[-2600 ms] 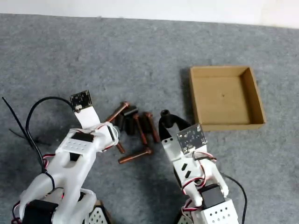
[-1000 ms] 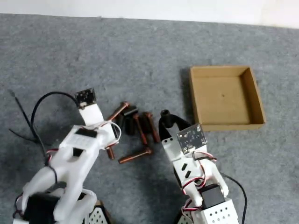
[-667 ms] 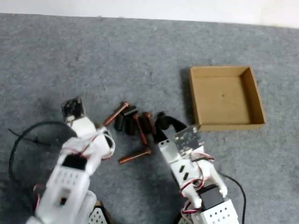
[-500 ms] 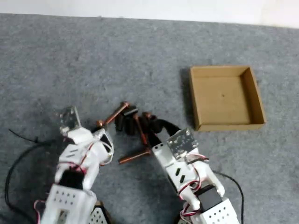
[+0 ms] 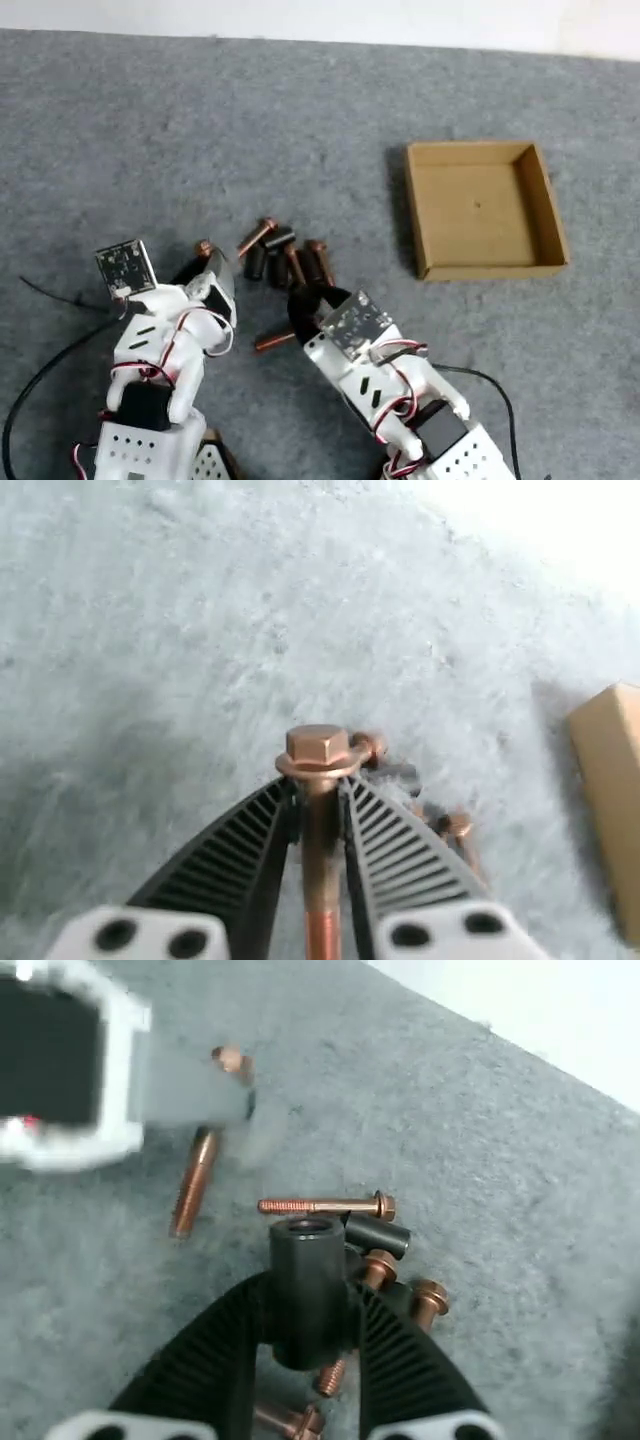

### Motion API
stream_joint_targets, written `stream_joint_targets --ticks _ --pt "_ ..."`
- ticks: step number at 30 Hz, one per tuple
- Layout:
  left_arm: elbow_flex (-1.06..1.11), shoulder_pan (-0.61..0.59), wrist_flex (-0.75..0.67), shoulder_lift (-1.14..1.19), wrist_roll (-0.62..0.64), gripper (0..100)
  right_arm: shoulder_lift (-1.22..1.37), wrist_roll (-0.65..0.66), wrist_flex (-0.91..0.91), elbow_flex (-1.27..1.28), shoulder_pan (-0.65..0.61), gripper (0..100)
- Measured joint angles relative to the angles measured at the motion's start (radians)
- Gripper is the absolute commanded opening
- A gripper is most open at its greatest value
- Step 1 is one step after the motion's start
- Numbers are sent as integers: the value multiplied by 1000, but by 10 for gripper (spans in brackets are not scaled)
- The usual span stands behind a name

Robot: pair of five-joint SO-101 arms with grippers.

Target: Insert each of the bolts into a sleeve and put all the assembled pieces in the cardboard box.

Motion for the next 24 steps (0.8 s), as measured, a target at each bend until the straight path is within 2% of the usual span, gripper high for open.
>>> stream_joint_targets --ticks 7,18,24 --pt "0 11 -250 0 0 5 -3 38 2 0 -5 5" --pt "-23 207 -336 0 5 5 -3 38 2 0 -5 5" --pt "-23 219 -341 0 109 5 -3 38 2 0 -5 5"
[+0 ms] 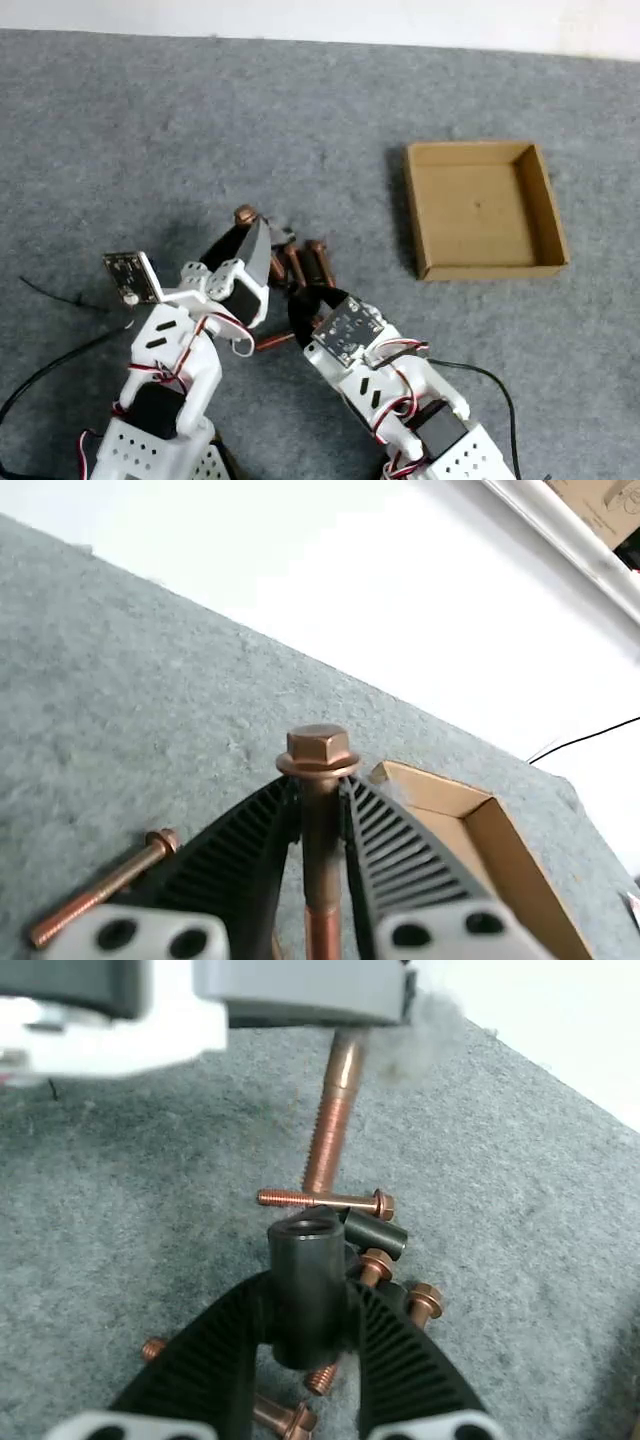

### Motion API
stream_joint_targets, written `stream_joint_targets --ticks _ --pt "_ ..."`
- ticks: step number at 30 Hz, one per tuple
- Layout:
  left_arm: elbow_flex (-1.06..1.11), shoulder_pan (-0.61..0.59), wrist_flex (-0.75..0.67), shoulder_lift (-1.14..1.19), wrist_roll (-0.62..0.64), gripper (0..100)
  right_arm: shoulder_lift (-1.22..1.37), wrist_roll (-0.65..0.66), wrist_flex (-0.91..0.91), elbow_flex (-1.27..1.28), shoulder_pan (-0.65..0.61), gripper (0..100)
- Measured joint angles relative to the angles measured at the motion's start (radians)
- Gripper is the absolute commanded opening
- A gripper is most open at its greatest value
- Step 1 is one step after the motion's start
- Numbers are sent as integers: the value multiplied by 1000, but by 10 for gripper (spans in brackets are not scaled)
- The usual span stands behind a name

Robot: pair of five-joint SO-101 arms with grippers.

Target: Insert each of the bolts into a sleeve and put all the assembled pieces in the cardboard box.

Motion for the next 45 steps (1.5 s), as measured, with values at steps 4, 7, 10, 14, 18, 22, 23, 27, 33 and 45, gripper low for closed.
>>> stream_joint_targets --ticks 4,7,10,14,18,22,23,27,33,45 --pt "0 0 0 0 12 5 0 0 0 0 0 5" --pt "0 9 0 0 18 5 0 0 0 0 0 5" --pt "0 43 0 0 60 5 0 0 0 0 0 5" --pt "0 78 5 -2 68 5 0 0 0 0 2 5" --pt "-5 89 25 -8 74 5 0 2 0 0 2 5" --pt "-12 91 32 -11 74 5 0 2 0 0 2 5" --pt "-14 92 32 -11 74 5 0 2 0 0 2 5" --pt "-14 98 61 -14 74 5 2 3 2 0 0 5" --pt "-28 121 98 -23 74 5 2 3 2 0 20 5" --pt "-49 140 172 -23 75 5 3 3 3 0 25 5"
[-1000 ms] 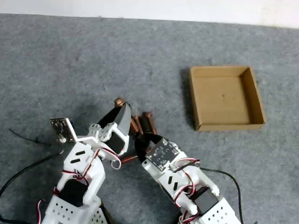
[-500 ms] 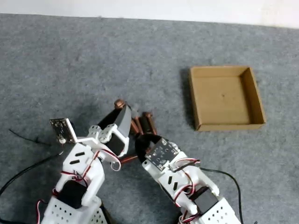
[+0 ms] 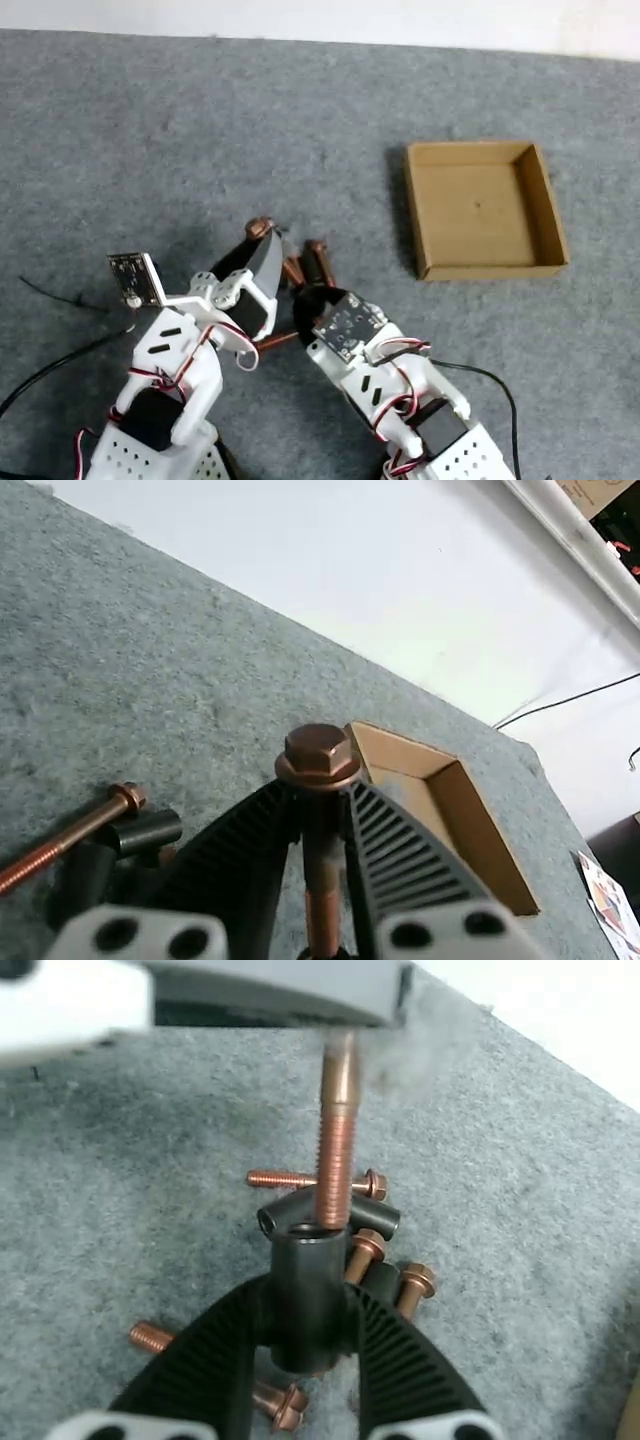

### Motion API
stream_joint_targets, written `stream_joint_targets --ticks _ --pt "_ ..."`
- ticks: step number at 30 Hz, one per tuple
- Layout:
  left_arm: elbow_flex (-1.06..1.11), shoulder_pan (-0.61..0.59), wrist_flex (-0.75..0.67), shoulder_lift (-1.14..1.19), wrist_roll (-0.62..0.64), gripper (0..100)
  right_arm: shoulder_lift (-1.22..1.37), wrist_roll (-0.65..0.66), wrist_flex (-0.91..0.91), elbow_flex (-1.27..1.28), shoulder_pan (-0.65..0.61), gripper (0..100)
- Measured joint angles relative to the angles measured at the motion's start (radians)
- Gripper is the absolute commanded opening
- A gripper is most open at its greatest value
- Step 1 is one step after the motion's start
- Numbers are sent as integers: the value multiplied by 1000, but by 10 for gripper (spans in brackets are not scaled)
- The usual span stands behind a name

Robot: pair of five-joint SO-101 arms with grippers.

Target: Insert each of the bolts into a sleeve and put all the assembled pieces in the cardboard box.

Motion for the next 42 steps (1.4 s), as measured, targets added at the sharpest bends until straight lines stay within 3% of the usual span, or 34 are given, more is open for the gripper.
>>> stream_joint_targets --ticks 14,22,42 --pt "-14 8 26 0 -2 5 2 0 0 0 0 5" --pt "-94 8 150 0 -2 5 2 0 0 0 0 5" --pt "-98 6 153 0 -2 5 0 0 0 0 0 5"
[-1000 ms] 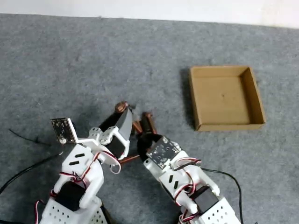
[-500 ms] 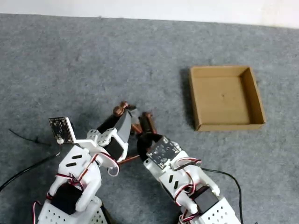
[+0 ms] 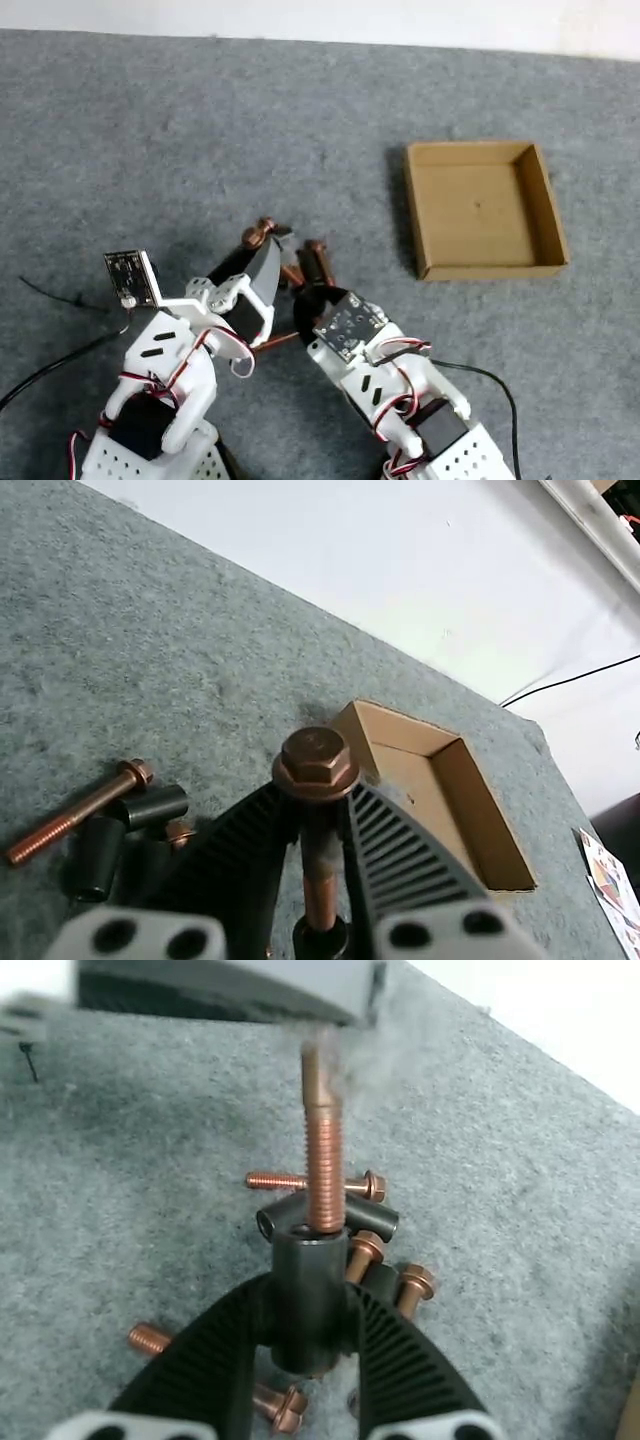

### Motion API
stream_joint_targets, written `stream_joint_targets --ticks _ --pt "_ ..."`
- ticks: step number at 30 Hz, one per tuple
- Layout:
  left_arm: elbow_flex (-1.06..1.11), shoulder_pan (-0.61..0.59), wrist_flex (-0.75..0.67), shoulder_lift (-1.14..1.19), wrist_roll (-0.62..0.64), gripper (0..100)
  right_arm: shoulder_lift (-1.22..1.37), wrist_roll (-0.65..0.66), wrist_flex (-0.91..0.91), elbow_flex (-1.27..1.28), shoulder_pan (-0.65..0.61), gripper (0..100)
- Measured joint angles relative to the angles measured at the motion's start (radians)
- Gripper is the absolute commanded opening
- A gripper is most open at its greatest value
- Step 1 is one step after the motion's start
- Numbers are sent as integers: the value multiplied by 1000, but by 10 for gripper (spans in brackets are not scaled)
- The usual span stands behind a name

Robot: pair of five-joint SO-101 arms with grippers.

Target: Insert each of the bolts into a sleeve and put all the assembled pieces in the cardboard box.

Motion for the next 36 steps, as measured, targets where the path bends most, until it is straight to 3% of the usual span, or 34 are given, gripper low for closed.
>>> stream_joint_targets --ticks 8,21,31,33,36 --pt "-26 12 71 14 6 5 -3 0 -6 0 -5 5" --pt "-6 17 72 9 8 5 -3 0 -8 0 -5 5" --pt "51 94 72 2 -75 12 -3 -2 -8 0 -5 5" --pt "51 94 72 2 -75 54 -3 -2 -8 0 -5 5" --pt "66 95 71 0 -75 200 -2 -2 -8 0 -5 5"
